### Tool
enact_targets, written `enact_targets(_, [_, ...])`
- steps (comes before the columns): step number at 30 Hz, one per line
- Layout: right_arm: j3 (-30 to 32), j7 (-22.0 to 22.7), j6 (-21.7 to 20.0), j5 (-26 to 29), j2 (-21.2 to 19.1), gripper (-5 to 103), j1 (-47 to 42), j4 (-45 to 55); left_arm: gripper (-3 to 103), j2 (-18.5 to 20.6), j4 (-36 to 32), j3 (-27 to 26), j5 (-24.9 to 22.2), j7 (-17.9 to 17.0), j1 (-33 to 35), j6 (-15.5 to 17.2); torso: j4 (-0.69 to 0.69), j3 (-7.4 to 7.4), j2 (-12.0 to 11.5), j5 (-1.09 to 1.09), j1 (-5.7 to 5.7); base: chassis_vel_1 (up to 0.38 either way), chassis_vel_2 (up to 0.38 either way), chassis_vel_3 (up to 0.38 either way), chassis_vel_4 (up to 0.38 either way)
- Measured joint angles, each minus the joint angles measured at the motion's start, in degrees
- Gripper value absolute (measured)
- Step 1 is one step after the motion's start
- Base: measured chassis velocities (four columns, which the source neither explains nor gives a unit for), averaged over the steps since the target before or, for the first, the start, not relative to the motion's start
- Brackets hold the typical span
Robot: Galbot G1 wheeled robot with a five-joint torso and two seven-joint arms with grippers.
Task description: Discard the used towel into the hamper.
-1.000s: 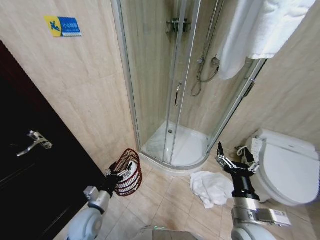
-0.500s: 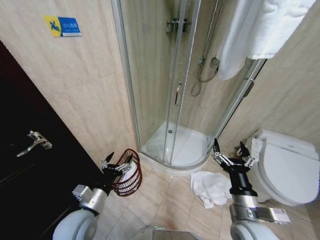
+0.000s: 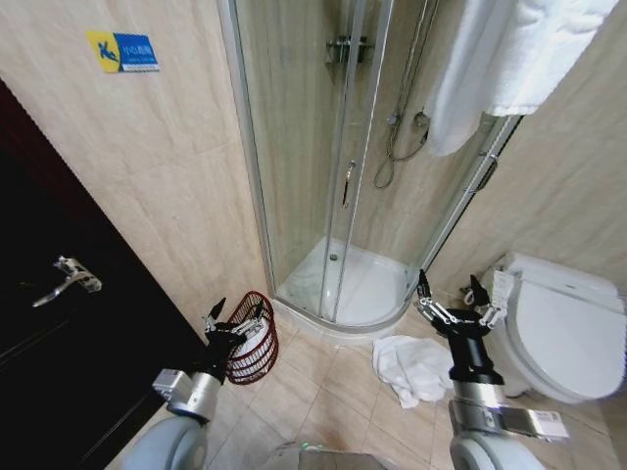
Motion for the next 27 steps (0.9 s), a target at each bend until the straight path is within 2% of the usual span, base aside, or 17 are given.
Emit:
enact_targets(9, [-0.1, -0.4, 0.2, 0.0, 0.0, 100, 0.0, 0.0, 100, 0.1, 1.5, -0.7, 2.6, 0.8, -0.1, -1.4, 0.00, 0.00, 0.0, 0.00, 0.00, 0.000, 0.000, 0.000, 0.000])
enact_targets(27, [-0.5, -0.7, 0.0, 0.1, 0.2, 100, 0.3, 0.0, 100, -0.2, 1.1, -0.2, 3.6, 1.8, 0.3, 0.0, 0.00, 0.00, 0.0, -0.01, 0.00, 0.000, 0.000, 0.000, 0.000])
